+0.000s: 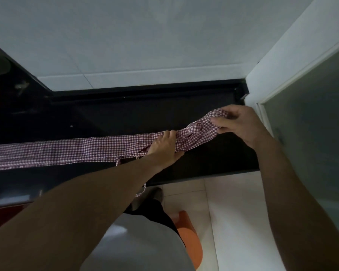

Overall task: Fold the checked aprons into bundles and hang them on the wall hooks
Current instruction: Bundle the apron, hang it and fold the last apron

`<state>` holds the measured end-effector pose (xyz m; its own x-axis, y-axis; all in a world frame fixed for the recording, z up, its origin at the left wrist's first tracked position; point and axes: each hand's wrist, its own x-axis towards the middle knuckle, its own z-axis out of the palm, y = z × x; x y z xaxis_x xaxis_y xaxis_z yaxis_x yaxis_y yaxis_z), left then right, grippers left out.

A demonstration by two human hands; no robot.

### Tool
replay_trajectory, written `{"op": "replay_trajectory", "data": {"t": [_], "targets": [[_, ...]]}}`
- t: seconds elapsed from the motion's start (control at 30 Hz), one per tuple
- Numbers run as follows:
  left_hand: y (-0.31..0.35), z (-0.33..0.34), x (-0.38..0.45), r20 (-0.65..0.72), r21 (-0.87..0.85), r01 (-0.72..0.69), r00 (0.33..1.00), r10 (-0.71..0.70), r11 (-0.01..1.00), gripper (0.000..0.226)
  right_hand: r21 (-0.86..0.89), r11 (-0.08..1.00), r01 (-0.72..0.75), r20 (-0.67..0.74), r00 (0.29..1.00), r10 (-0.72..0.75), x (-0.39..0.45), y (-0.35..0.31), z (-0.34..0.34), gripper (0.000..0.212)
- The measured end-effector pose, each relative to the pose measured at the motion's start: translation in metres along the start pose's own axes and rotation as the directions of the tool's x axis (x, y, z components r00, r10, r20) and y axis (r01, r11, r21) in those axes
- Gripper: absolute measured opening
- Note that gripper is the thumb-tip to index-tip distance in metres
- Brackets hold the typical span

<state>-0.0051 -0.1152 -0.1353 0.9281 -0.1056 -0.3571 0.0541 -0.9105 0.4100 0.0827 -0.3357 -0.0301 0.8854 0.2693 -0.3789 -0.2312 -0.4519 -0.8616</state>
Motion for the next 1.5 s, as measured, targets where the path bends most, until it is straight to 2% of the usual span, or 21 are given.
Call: {"op": "replay_trajectory", "data": {"t": [0.13,0.23,0.3,0.33,0.4,0.47,0.5,0.57,0.63,0.67,0.73,0.83,0.9,1.0,1.07,1.13,1.23,1.3,1.4,1.43,1.5], "targets": [[0.007,0.009,0.008,0.031,0.061,0.042,0.999,-0.044,0.997,0.053,-0.276,0.949,0.152,-0.075,0.981,-0.179,-0.003,-0.014,0.029,0.04],[0.011,0.012,0.01,-0.087,0.127,0.035,0.996,-0.024,0.991,0.034,-0.29,0.95,0.111,-0.178,0.97,-0.168,-0.007,-0.022,0.06,0.036],[0.017,0.007,0.012,-0.083,0.145,0.057,0.996,-0.045,0.988,0.031,-0.371,0.92,0.126,-0.22,0.951,-0.218,-0.007,-0.025,0.075,0.034],[0.018,0.004,0.013,-0.016,0.079,0.086,0.996,-0.085,0.993,0.04,-0.406,0.903,0.141,-0.232,0.94,-0.251,-0.007,-0.027,0.079,0.033],[0.015,-0.002,0.016,0.164,-0.184,0.144,0.98,-0.114,0.972,0.083,-0.421,0.894,0.155,-0.234,0.933,-0.272,-0.004,-0.028,0.085,0.03],[0.015,-0.011,0.014,0.183,-0.422,0.119,0.982,-0.044,0.899,0.116,-0.4,0.908,0.128,-0.2,0.954,-0.223,-0.001,-0.03,0.088,0.028],[0.016,-0.015,0.012,0.153,-0.508,0.102,0.988,-0.028,0.855,0.116,-0.387,0.915,0.114,-0.168,0.967,-0.191,0.0,-0.031,0.09,0.028],[0.021,-0.023,0.009,0.134,-0.651,0.107,0.991,-0.026,0.751,0.077,-0.28,0.956,0.093,-0.064,0.991,-0.115,0.002,-0.034,0.093,0.029],[0.023,-0.032,0.008,0.136,-0.768,0.157,0.987,-0.082,0.621,0.032,-0.019,0.998,0.053,0.102,0.993,-0.051,0.002,-0.034,0.093,0.031],[0.02,-0.034,0.008,0.111,-0.82,0.156,0.987,-0.115,0.551,0.023,0.129,0.991,0.035,0.157,0.986,-0.055,0.002,-0.032,0.091,0.032],[0.012,-0.036,0.006,0.095,-0.875,0.159,0.983,-0.16,0.458,0.017,0.29,0.957,0.027,0.106,0.993,-0.06,0.004,-0.019,0.088,0.029],[0.0,-0.038,0.0,0.18,-0.887,0.26,0.956,-0.234,0.382,0.014,0.058,0.998,0.012,-0.029,1.0,-0.01,0.006,0.014,0.087,0.052],[-0.006,-0.04,-0.002,0.226,-0.879,0.301,0.946,-0.233,0.369,0.015,-0.134,0.991,-0.015,0.093,0.995,0.028,0.006,0.037,0.091,0.066],[-0.015,-0.038,-0.007,0.313,-0.88,0.369,0.924,-0.222,0.299,0.022,-0.274,0.961,0.049,0.285,0.958,0.032,0.007,0.053,0.105,0.087],[-0.021,-0.036,-0.012,0.341,-0.896,0.387,0.914,-0.223,0.219,0.034,-0.356,0.925,0.131,0.273,0.962,-0.032,0.012,0.052,0.12,0.081],[-0.026,-0.038,-0.017,0.321,-0.918,0.371,0.903,-0.287,0.138,0.052,-0.43,0.874,0.227,0.238,0.962,-0.133,0.016,0.051,0.135,0.059],[-0.037,-0.041,-0.016,0.321,-0.923,0.385,0.793,-0.517,0.017,0.057,-0.635,0.723,0.273,0.272,0.955,-0.122,0.017,0.055,0.152,0.044],[-0.047,-0.042,-0.017,0.288,-0.894,0.438,0.726,-0.624,0.098,0.044,-0.742,0.613,0.27,0.294,0.954,-0.065,0.016,0.059,0.159,0.045],[-0.065,-0.04,-0.025,0.16,-0.859,0.448,0.696,-0.7,0.248,0.039,-0.823,0.49,0.287,0.29,0.954,-0.072,0.013,0.06,0.169,0.05],[-0.069,-0.04,-0.028,0.09,-0.821,0.462,0.685,-0.723,0.335,0.042,-0.833,0.476,0.281,0.279,0.957,-0.077,0.013,0.059,0.173,0.05],[-0.074,-0.036,-0.034,-0.191,-0.665,0.45,0.669,-0.718,0.596,0.045,-0.845,0.464,0.267,0.257,0.963,-0.087,0.013,0.057,0.179,0.052]]}}
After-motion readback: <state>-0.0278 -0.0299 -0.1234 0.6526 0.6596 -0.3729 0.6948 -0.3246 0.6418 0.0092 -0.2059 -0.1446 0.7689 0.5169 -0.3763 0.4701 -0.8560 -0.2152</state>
